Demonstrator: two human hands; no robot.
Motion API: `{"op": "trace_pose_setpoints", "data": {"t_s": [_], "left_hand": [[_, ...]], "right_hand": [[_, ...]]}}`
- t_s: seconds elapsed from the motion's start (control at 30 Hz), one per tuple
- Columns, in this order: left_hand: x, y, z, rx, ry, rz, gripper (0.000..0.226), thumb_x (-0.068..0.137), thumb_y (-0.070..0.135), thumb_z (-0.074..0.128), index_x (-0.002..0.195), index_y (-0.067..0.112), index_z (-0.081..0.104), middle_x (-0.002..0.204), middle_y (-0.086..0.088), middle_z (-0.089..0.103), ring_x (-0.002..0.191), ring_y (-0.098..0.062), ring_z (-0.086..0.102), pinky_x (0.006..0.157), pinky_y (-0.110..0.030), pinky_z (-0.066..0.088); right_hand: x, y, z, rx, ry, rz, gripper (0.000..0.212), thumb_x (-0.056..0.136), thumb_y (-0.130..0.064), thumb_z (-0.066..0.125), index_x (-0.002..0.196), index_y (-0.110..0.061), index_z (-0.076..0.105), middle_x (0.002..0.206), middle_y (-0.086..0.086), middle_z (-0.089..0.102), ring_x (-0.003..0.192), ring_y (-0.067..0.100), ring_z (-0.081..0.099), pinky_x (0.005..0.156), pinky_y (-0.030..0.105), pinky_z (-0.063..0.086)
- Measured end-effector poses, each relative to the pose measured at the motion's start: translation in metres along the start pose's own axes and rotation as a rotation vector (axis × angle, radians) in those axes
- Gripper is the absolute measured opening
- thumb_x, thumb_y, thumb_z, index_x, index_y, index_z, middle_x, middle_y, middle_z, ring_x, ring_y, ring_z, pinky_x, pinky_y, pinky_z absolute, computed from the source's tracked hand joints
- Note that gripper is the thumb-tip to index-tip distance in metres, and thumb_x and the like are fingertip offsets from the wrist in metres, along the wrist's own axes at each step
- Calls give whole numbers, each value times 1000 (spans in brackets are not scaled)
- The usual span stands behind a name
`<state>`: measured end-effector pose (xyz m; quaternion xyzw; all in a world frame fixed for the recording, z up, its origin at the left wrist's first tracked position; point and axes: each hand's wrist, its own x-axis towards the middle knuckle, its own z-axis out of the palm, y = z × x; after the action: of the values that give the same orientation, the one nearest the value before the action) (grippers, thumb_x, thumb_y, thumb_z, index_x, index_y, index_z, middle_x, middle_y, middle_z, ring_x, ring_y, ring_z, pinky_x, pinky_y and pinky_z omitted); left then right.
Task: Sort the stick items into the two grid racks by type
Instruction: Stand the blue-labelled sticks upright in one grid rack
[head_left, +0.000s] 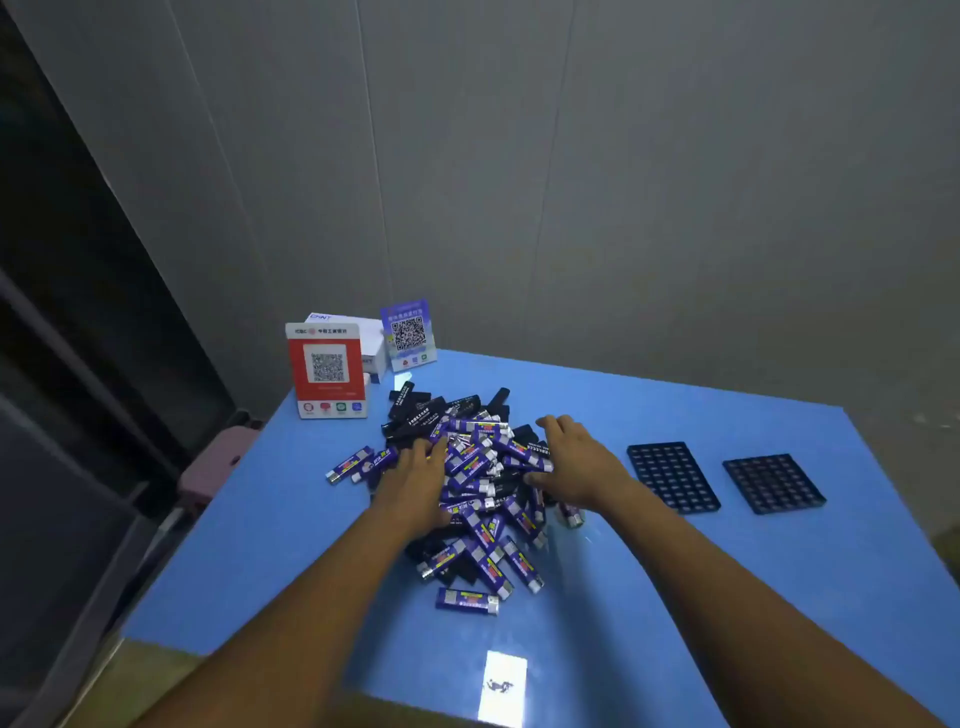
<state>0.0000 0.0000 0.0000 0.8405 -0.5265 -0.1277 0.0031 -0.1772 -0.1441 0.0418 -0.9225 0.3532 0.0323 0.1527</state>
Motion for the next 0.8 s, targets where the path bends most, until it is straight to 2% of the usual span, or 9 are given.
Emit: {"op": "trace_pose_setpoints", "data": {"t_s": [0.13, 0.3, 0.5, 0.67, 0.8], "left_hand": [[18, 6, 9, 54, -17, 6, 121, 74, 30, 84, 156, 16, -4, 158, -14, 11, 140, -34, 27, 101, -41, 46], [40, 10, 24, 95, -26, 50, 129, 70, 34, 86, 155, 18, -9, 160, -15, 8, 146, -33, 17, 113, -43, 34], [58, 14, 35, 171, -57, 91, 132, 67, 44, 86, 155, 17, -9, 162, -15, -2, 148, -35, 7, 117, -50, 27], [68, 18, 38, 217, -75, 95, 127, 67, 53, 82, 155, 16, -2, 160, -15, 5, 145, -37, 16, 116, -54, 24], [70, 16, 41, 217, -80, 94, 122, 70, 51, 81, 154, 13, 2, 154, -19, 18, 141, -36, 23, 113, -53, 28]], "right_hand": [[22, 9, 7, 19, -26, 12, 73, 89, -44, 69, 145, -16, 32, 142, 9, 41, 129, 27, 44, 100, 41, 46], [42, 13, 17, 32, -25, -13, 70, 89, -43, 69, 143, -16, 33, 139, 7, 42, 126, 25, 46, 96, 40, 48], [56, 17, 17, 26, -15, -10, 69, 90, -40, 67, 145, -15, 33, 140, 9, 42, 125, 27, 47, 97, 41, 48], [55, 26, 12, 31, 0, 44, 67, 92, -34, 64, 147, -14, 32, 141, 10, 42, 124, 27, 47, 97, 40, 48], [57, 28, 11, 15, -2, 74, 62, 94, -33, 61, 146, -14, 32, 141, 10, 42, 125, 28, 47, 97, 39, 47]]}}
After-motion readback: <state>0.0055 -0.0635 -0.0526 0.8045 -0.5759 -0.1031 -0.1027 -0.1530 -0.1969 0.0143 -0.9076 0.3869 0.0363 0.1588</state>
